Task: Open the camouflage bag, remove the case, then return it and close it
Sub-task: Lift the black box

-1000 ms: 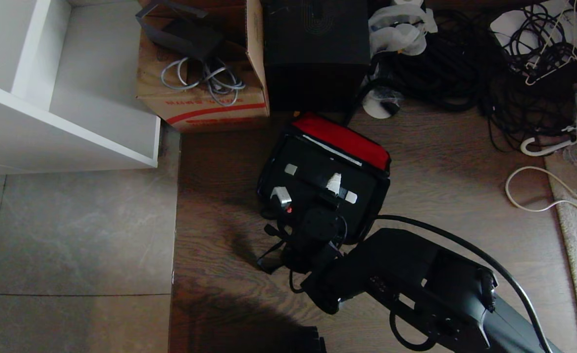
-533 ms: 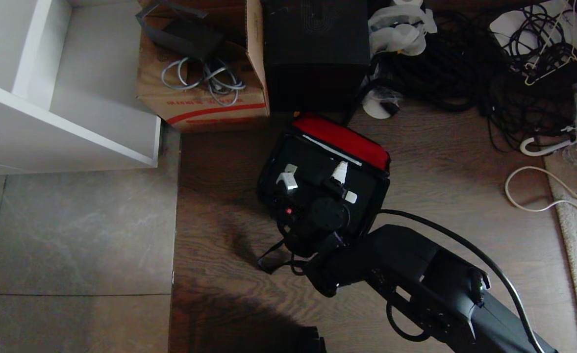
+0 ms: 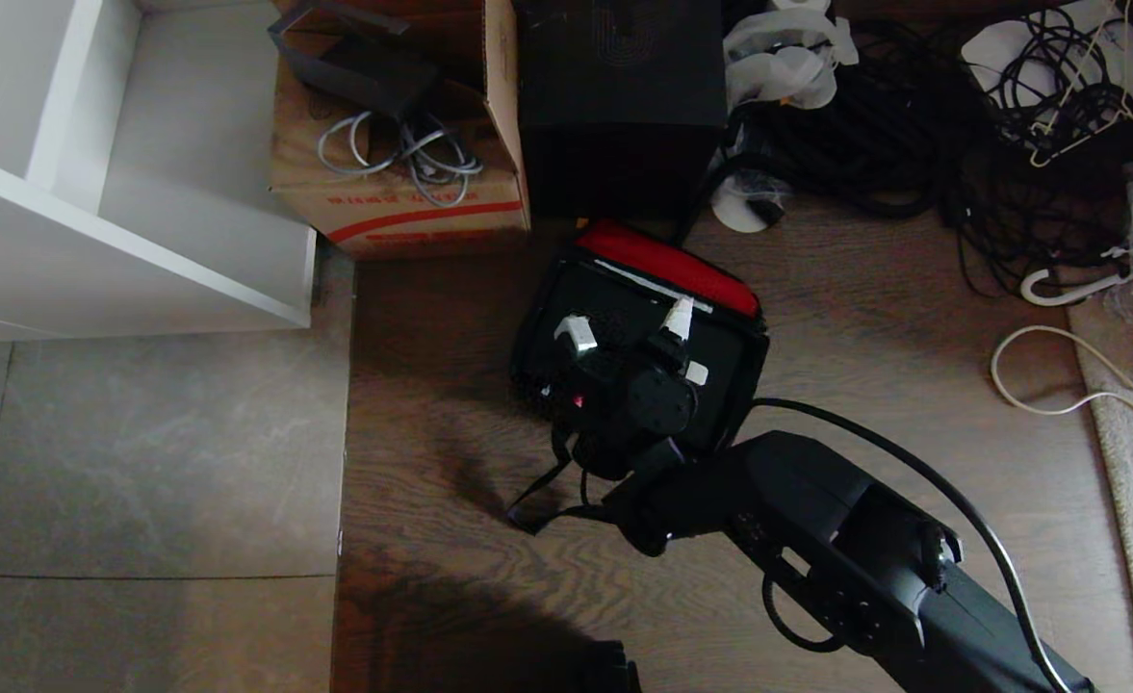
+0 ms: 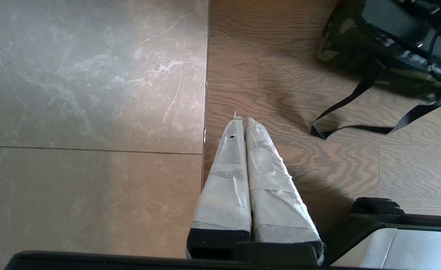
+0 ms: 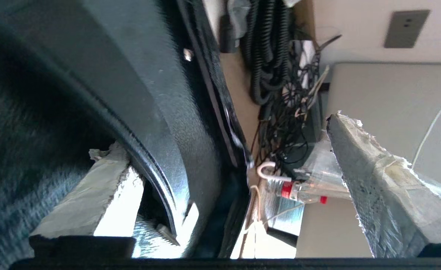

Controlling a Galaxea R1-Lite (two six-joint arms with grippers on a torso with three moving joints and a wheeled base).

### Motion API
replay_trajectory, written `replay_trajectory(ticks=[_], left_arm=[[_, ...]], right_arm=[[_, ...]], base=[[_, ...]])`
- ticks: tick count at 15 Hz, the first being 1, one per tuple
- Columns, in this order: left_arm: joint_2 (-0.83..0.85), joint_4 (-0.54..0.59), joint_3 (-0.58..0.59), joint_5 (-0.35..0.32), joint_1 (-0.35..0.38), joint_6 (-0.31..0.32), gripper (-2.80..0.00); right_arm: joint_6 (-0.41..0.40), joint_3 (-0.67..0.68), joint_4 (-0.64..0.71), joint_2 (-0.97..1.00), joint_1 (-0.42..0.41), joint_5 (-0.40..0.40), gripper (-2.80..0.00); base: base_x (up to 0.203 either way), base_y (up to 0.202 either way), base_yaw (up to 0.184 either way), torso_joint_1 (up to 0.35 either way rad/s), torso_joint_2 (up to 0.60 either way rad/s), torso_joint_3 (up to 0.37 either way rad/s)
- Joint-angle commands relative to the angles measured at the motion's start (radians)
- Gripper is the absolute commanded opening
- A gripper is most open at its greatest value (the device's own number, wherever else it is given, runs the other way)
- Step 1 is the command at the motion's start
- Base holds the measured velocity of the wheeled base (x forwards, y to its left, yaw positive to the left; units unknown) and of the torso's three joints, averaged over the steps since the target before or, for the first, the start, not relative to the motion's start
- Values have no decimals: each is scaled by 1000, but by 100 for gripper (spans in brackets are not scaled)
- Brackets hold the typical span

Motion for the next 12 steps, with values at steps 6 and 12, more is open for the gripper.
replay_trajectory(ticks=[6,12], left_arm=[[0,0,9,0,0,0,-280],[0,0,9,0,0,0,-280]], right_arm=[[-4,-14,-6,53,-32,-12,0],[-11,-10,-6,74,-32,-9,-280]], base=[[0,0,0,0,0,0],[0,0,0,0,0,0]])
